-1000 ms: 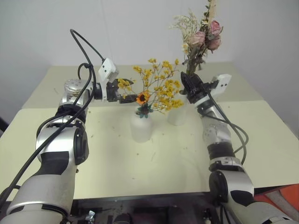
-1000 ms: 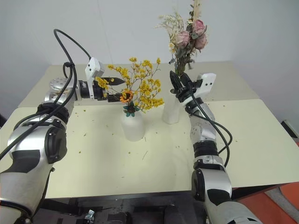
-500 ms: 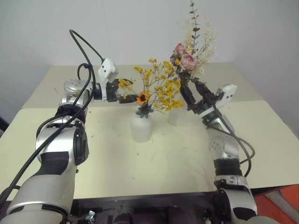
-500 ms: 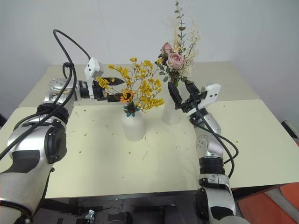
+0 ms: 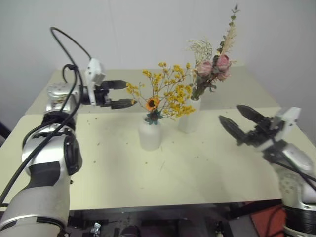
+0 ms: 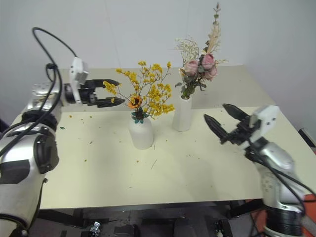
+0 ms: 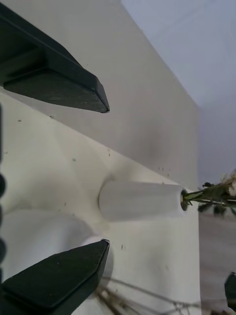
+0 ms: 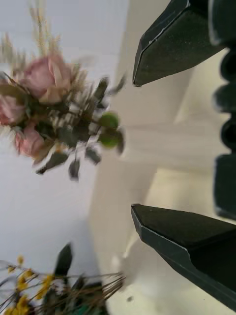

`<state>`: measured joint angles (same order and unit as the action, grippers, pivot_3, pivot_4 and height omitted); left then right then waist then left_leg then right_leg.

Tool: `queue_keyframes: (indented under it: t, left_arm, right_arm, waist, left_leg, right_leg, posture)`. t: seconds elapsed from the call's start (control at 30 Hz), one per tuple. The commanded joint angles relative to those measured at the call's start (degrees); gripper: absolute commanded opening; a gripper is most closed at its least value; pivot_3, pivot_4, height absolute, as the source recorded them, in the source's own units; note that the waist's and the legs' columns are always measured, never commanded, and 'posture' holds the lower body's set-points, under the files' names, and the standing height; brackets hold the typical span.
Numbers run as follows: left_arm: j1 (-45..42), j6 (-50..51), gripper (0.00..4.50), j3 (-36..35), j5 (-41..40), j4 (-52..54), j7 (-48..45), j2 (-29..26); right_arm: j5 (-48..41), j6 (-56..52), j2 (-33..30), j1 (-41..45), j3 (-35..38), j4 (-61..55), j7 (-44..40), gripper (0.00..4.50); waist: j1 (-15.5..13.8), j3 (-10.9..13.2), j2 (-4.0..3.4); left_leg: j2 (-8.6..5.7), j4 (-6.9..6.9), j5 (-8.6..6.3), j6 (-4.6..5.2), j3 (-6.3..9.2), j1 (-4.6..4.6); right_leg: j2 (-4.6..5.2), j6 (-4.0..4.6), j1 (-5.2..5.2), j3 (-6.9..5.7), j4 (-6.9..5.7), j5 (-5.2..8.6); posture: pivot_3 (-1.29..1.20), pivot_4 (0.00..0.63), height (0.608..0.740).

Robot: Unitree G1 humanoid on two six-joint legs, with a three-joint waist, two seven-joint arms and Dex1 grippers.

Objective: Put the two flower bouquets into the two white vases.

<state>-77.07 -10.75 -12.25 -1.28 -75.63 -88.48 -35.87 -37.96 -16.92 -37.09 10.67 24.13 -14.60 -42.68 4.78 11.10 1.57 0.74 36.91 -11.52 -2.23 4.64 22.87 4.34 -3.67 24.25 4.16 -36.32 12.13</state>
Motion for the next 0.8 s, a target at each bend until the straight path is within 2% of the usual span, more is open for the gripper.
queue_keyframes:
  t: [0.03,0.13,0.23,0.3,0.4,0.57,0.8]
  left_arm:
    - [2.9,-1.8,4.50,0.5,-5.9,5.0,-4.0,-3.5]
    - [8.4,-1.0,4.50,3.3,-11.9,10.6,-4.0,-6.3]
    - [17.7,3.6,4.50,5.5,-21.1,22.8,-4.0,-10.6]
    - [24.0,6.4,4.50,4.5,-25.2,30.7,-4.0,-13.3]
    - [31.7,9.2,4.50,1.1,-26.6,39.1,-3.7,-14.9]
    - [43.6,14.7,4.50,-4.0,-30.2,52.8,1.5,-14.9]
    - [48.4,16.2,4.50,-6.4,-30.7,60.5,7.1,-15.4]
  right_arm:
    - [-4.8,-2.2,-5.4,-3.6,8.3,-0.4,-5.4,4.46]
    - [-4.8,-2.0,-9.6,-7.4,11.5,1.4,-10.7,4.46]
    - [-6.5,-4.1,-13.6,-10.2,14.5,2.2,-15.4,4.46]
    - [-6.6,-4.6,-15.9,-11.8,16.4,2.6,-18.3,4.46]
    - [-7.3,-7.0,-18.7,-13.3,18.4,3.3,-20.8,4.46]
    - [-5.4,-8.3,-20.5,-14.3,19.6,3.1,-20.4,4.46]
    - [-4.6,-9.6,-19.6,-11.5,16.1,2.0,-16.6,4.46]
  waist:
    - [-0.1,0.0,0.00]
    - [-0.1,0.0,0.00]
    - [0.0,0.0,0.00]
    - [-0.2,0.0,0.00]
    - [-0.9,0.0,0.00]
    - [-1.6,0.0,0.02]
    - [-2.4,0.0,0.03]
  left_leg:
    - [0.02,0.00,0.00,0.00,0.00,-0.02]
    - [0.02,0.00,0.00,0.00,-0.02,-0.03]
    - [0.05,0.00,0.00,0.00,-0.03,-0.04]
    - [0.08,0.02,0.00,0.00,-0.04,-0.03]
    - [0.08,0.03,0.00,0.00,-0.05,-0.08]
    - [0.10,0.03,0.00,0.00,-0.07,-0.18]
    - [0.10,0.04,0.00,0.00,-0.09,-0.16]
  right_leg:
    - [-0.01,0.00,-0.02,0.00,0.02,0.00]
    - [0.00,0.00,-0.04,0.03,0.02,0.00]
    - [-0.02,0.01,-0.03,0.06,0.01,0.00]
    - [-0.01,0.02,-0.02,0.06,-0.01,-0.02]
    - [0.00,0.03,-0.06,0.06,0.00,-0.01]
    - [0.00,0.04,-0.18,0.05,0.11,0.01]
    - [-0.01,0.06,-0.19,0.03,0.16,0.03]
  posture:
    - [0.00,0.150,0.740]
    - [0.00,0.150,0.740]
    - [0.00,0.150,0.740]
    - [0.00,0.150,0.740]
    - [0.00,0.150,0.740]
    - [0.00,0.150,0.740]
    - [0.00,0.150,0.740]
